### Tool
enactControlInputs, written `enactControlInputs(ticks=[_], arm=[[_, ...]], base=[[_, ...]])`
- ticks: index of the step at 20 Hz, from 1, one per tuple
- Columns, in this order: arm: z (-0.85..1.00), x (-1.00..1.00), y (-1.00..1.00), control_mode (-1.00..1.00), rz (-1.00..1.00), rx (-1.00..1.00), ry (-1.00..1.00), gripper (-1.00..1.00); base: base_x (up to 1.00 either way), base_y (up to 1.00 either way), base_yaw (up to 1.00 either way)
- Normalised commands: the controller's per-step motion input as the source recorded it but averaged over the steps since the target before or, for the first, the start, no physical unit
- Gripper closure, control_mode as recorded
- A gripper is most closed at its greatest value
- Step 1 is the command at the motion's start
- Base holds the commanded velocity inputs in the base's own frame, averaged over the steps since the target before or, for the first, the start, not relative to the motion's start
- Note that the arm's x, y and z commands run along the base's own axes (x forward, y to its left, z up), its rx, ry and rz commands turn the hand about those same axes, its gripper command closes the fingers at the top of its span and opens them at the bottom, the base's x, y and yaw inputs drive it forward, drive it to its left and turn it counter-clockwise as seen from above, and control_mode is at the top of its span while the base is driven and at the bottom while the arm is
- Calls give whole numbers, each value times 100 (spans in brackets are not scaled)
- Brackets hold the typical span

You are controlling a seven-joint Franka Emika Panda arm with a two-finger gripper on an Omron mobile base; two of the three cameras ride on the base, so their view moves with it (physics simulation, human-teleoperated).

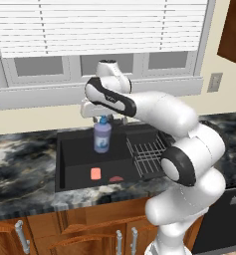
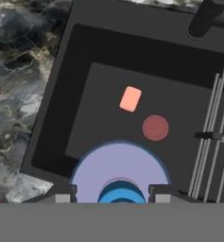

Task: Pick up the bar soap and soap dispenser from the sink, and place them back in the cabinet, and close the cabinet door.

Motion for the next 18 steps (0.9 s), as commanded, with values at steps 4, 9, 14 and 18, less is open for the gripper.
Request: enactControlInputs(ticks=[4, 9, 14, 18], arm=[[46, -33, -31, -100, 0, -5, -1, 100], [44, -29, -30, -100, 0, -5, 0, 100], [51, -32, -30, -100, 0, -2, 0, 100], [60, -36, -25, -100, 0, 0, 0, 100]], base=[[0, 0, 0], [0, 0, 0], [0, 0, 0], [0, 0, 0]])
